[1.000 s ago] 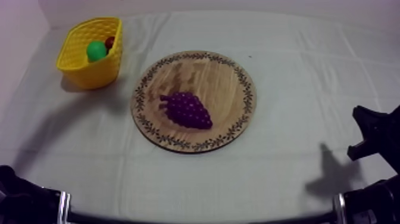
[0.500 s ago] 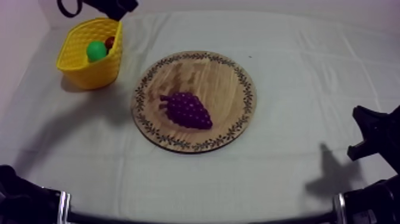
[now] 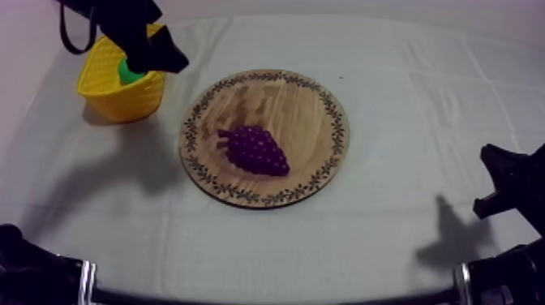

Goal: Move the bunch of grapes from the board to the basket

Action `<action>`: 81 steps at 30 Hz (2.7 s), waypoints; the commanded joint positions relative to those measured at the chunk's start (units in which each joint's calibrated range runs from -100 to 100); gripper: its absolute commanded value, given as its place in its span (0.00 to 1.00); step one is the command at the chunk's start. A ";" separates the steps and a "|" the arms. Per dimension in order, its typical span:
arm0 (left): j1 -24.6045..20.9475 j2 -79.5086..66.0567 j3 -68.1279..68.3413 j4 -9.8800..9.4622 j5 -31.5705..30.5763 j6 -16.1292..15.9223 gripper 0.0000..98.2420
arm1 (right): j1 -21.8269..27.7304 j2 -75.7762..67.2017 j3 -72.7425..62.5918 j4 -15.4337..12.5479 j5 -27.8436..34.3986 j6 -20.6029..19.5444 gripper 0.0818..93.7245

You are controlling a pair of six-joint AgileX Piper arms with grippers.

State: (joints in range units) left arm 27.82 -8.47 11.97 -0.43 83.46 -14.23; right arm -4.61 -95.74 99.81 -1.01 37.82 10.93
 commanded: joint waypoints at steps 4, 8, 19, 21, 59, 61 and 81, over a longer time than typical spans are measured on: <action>1.43 -0.63 2.57 -0.06 -1.28 -0.52 0.97 | 0.02 -0.01 -0.03 0.01 0.00 -0.02 0.00; 2.97 -1.00 6.17 -0.01 -4.16 -1.03 0.97 | 0.02 -0.01 -0.03 0.01 0.00 -0.02 0.00; 5.98 2.39 17.75 -0.45 -18.86 -3.90 0.97 | 0.02 -0.01 -0.03 0.01 0.00 -0.02 0.00; 6.40 3.91 19.31 -0.54 -22.21 -4.24 0.97 | 0.02 -0.01 -0.03 0.01 0.00 -0.02 0.00; 8.24 37.37 11.56 -3.14 -49.82 -6.08 0.95 | 0.02 -0.01 -0.03 0.01 0.00 -0.02 0.00; 8.25 38.43 10.70 -3.47 -49.82 -5.81 0.95 | 0.02 -0.01 -0.03 0.01 0.00 -0.02 0.00; 7.54 39.48 9.53 -5.70 -51.11 -3.22 0.59 | 0.02 -0.01 -0.03 0.01 0.00 -0.02 0.00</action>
State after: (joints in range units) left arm 35.37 31.33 21.41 -6.17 32.29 -17.53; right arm -4.61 -95.74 99.81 -1.01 37.82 10.93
